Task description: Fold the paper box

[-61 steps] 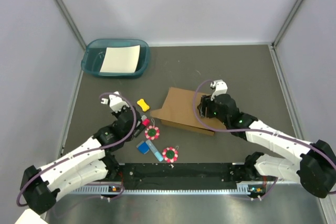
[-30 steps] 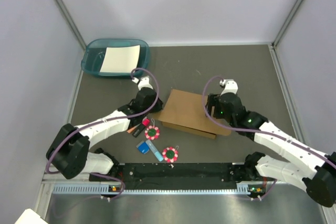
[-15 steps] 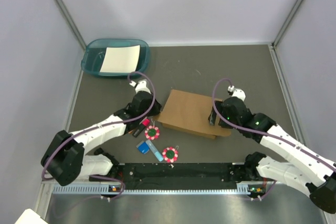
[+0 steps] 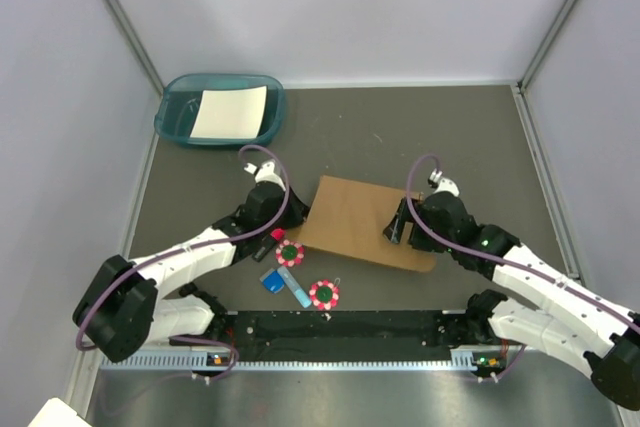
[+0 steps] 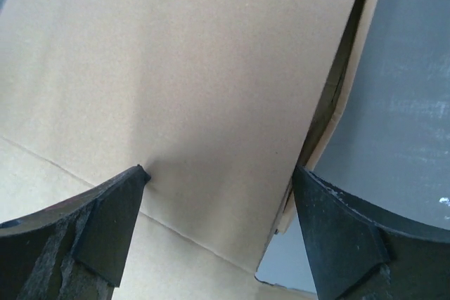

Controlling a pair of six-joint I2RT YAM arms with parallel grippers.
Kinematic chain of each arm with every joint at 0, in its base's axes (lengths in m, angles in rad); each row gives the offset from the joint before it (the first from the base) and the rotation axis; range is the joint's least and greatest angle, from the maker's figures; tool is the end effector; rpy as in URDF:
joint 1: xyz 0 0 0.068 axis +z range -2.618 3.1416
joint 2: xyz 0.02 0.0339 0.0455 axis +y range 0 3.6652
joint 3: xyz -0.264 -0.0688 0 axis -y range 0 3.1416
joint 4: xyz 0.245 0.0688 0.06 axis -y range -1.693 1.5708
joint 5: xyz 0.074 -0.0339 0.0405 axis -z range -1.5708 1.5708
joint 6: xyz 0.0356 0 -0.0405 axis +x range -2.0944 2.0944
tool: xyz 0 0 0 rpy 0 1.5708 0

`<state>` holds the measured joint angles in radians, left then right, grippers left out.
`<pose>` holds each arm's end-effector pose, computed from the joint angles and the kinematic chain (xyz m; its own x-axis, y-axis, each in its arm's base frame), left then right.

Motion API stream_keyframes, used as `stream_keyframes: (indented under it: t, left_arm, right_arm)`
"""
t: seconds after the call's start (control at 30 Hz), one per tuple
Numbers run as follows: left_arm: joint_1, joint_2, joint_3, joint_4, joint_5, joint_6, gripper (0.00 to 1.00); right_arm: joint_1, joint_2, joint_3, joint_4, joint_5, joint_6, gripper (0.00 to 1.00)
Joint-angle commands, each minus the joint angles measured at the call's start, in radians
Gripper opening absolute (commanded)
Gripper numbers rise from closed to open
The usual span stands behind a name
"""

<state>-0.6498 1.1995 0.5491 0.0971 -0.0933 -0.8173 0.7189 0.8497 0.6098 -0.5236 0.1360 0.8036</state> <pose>0.2000 -0.1478 0.2014 -0.6796 -0.3956 -0.6178 0.0638 0.8071 -0.5870 0.1363 0.1129 0.2363 -0.7778 0.2671 -0.5689 -0.0272 0.8901 0.4550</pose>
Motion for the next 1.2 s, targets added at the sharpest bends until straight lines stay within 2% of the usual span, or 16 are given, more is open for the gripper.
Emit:
stream_keyframes:
  t: [0.0, 0.13, 0.37, 0.5, 0.87, 0.93, 1.03, 1.07, 1.17]
  left_arm:
    - [-0.010, -0.011, -0.037, 0.061, 0.078, -0.040, 0.15]
    - [-0.011, -0.014, -0.048, 0.082, 0.089, -0.065, 0.15]
    - [-0.011, -0.020, -0.055, 0.079, 0.089, -0.063, 0.15]
    - [-0.011, -0.020, -0.084, 0.124, 0.182, -0.097, 0.12]
    - [-0.011, 0.034, -0.121, 0.171, 0.279, -0.145, 0.10]
    - [-0.011, 0.028, -0.117, 0.130, 0.236, -0.120, 0.13]
    - [-0.011, -0.015, -0.094, -0.028, 0.085, -0.065, 0.18]
    - [-0.011, -0.031, -0.075, -0.092, -0.037, -0.051, 0.20]
    - [-0.010, -0.098, -0.046, -0.190, -0.176, -0.005, 0.25]
  right_arm:
    - [0.013, -0.001, -0.064, 0.059, -0.118, 0.046, 0.85]
    - [0.013, 0.015, -0.068, 0.066, -0.125, 0.060, 0.85]
    - [0.011, -0.051, -0.048, 0.008, -0.036, 0.028, 0.84]
    - [0.013, -0.031, -0.045, 0.000, -0.027, 0.016, 0.84]
    - [0.014, 0.006, -0.045, 0.007, -0.016, 0.011, 0.82]
    - [0.013, 0.000, -0.042, 0.004, -0.010, 0.005, 0.82]
    - [0.013, -0.026, -0.018, -0.029, 0.010, -0.009, 0.82]
    - [0.011, -0.032, -0.007, -0.042, 0.020, -0.017, 0.83]
    - [0.011, -0.051, 0.062, -0.128, 0.072, -0.058, 0.84]
